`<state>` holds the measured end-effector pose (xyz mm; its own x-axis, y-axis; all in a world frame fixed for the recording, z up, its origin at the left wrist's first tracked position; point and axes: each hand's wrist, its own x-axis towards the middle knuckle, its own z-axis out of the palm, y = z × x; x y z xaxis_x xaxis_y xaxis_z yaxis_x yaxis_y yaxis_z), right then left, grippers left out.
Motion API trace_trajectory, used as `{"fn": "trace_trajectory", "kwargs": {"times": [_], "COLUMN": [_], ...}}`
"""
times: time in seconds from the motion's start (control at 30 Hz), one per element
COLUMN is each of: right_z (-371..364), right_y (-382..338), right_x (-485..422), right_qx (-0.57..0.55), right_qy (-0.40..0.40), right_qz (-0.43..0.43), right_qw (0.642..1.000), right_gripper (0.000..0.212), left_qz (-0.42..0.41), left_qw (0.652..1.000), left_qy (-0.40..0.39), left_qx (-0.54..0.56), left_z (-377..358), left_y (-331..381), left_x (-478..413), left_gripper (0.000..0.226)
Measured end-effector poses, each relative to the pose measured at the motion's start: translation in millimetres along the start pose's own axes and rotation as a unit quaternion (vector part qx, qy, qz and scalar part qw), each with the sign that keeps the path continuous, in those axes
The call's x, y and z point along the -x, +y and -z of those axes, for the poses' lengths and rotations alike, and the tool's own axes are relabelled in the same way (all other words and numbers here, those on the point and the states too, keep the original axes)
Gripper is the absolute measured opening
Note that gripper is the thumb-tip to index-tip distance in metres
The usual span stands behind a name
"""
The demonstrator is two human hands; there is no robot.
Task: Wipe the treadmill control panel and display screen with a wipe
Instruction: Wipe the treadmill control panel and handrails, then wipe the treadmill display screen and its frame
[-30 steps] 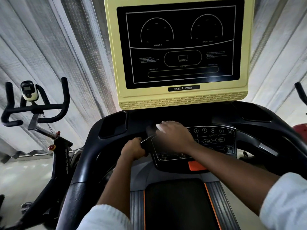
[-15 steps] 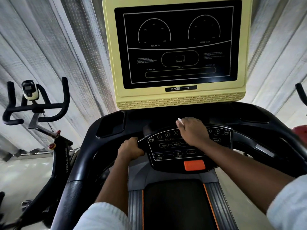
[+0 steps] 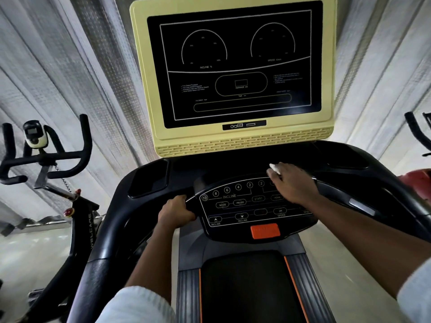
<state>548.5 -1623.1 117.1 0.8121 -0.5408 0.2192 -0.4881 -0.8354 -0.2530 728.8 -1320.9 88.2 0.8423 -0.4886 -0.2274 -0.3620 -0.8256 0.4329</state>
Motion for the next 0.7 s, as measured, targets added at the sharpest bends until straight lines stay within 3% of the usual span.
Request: {"fn": "trace_trajectory", "kwargs": {"times": [0.1, 0.2, 0.3, 0.37, 0.43, 0.53, 0.7], "right_z": [2.6, 9.5, 19.5, 27.6, 38.6, 63.0, 104.8], "right_y": [17.9, 17.7, 11.5, 3.1, -14.8, -51.9, -114.2], "right_x": [8.4, 13.7, 0.2, -14.2, -35.2, -68.2, -125.5], "right_qx": [0.064, 0.085, 0.006, -0.098, -0.188, -0.281, -0.346], "right_qy": [0.052, 0.054, 0.05, 0.042, 0.061, 0.074, 0.068], "right_qz": [-0.069, -0.051, 0.013, 0.034, 0.033, 0.002, 0.018], "right_qw": [0.994, 0.994, 0.999, 0.994, 0.98, 0.957, 0.935], "right_gripper": [0.068, 0.05, 0.027, 0.023, 0.027, 0.032, 0.032], "left_qz": [0.003, 0.004, 0.006, -0.005, -0.025, -0.054, -0.103], "left_qw": [1.0, 0.999, 0.989, 0.988, 0.992, 0.991, 0.979], "left_qy": [0.002, -0.039, -0.136, -0.143, -0.096, -0.002, 0.104], "left_qx": [0.001, 0.016, 0.056, 0.058, 0.079, 0.123, 0.138], "left_z": [1.9, 7.6, 28.0, 43.0, 61.9, 92.1, 160.3], "left_y": [2.1, 6.1, 17.4, 31.3, 48.3, 64.7, 85.8], "left_x": [3.1, 1.1, -3.4, -7.2, -8.8, -14.7, -25.6], "left_gripper": [0.03, 0.035, 0.047, 0.053, 0.041, 0.065, 0.037]}}
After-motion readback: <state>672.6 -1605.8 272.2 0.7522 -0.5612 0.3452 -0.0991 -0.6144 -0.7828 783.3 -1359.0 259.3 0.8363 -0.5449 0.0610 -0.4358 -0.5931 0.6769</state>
